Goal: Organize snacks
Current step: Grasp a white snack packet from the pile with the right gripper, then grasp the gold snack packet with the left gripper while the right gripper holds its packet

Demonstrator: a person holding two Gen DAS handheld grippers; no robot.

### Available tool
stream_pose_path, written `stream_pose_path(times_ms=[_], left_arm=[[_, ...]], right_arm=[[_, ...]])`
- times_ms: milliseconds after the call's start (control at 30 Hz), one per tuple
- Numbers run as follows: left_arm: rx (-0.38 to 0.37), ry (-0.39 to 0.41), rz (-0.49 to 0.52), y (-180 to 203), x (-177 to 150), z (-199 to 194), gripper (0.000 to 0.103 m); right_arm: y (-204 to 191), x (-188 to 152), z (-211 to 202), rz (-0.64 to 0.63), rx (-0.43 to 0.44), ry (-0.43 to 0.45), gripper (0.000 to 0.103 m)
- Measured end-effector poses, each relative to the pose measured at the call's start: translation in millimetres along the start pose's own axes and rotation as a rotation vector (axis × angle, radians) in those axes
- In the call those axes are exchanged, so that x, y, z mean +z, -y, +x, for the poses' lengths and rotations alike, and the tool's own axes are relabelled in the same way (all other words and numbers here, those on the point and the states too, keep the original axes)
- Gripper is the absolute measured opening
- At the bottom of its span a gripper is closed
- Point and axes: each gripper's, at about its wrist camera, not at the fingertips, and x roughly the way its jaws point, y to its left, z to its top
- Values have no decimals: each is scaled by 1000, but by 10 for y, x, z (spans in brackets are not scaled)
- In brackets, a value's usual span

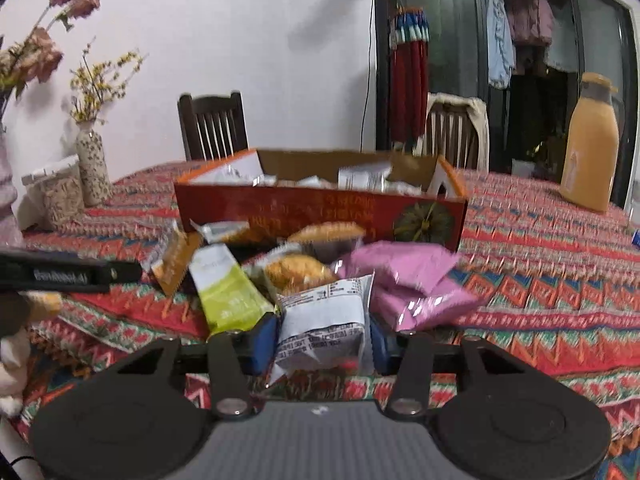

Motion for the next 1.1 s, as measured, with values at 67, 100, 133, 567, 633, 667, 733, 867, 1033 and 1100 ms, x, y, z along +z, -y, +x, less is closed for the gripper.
stream_pose_path(times_ms=[67, 100, 133, 567, 633, 667, 733, 867, 1033, 1100], left_arm=[[-13, -20, 10, 15, 36, 4, 103], [-18, -22, 19, 26, 57, 2, 103], [-18, -19, 35, 45, 90, 1, 103], [-50, -98, 181, 257, 446, 448, 103], [-60, -108, 156, 232, 490, 542, 103], [-61, -112, 144, 219, 497, 587, 103], [-72, -119, 122, 190, 489, 665, 103], [-97, -123, 101, 153, 466, 758, 103], [-151, -138, 71, 123, 452, 804, 84], [-180, -137, 55, 97, 455, 799, 75]], right_arm=[[32, 48, -45, 0, -7, 22, 47], [51, 66, -58, 1, -13, 30, 47], [76, 87, -59, 3, -19, 36, 47], [410, 280, 204, 64, -63, 65, 47], [426, 296, 272, 71, -54, 67, 47], [432, 297, 300, 73, -48, 65, 47], [442, 280, 348, 75, -36, 60, 47], [466, 245, 414, 89, -16, 51, 47], [474, 209, 453, 98, 10, 54, 48], [484, 209, 451, 105, 21, 56, 48]])
